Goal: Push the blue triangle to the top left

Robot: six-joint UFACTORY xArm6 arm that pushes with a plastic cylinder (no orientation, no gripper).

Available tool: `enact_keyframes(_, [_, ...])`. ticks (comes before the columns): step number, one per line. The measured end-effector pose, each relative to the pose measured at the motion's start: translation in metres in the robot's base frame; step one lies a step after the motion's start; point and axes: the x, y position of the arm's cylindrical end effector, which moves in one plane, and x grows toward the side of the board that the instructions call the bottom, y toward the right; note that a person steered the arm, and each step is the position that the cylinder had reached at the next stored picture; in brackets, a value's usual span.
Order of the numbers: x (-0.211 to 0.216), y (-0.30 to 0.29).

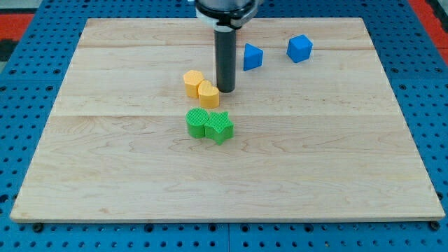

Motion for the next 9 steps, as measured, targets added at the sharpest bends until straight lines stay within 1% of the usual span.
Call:
enact_keyframes(3, [-0.002,0.023])
enact_keyframes(4, [-0.004,0.067])
enact_keyframes(5, [-0.031,0.082])
enact_keyframes(6, [-0.067,0.085])
enact_keyframes(7, [-0.084,0.066])
enact_keyframes(8, [-0.078,0.009])
enact_keyframes(9, [-0.076,-0.016])
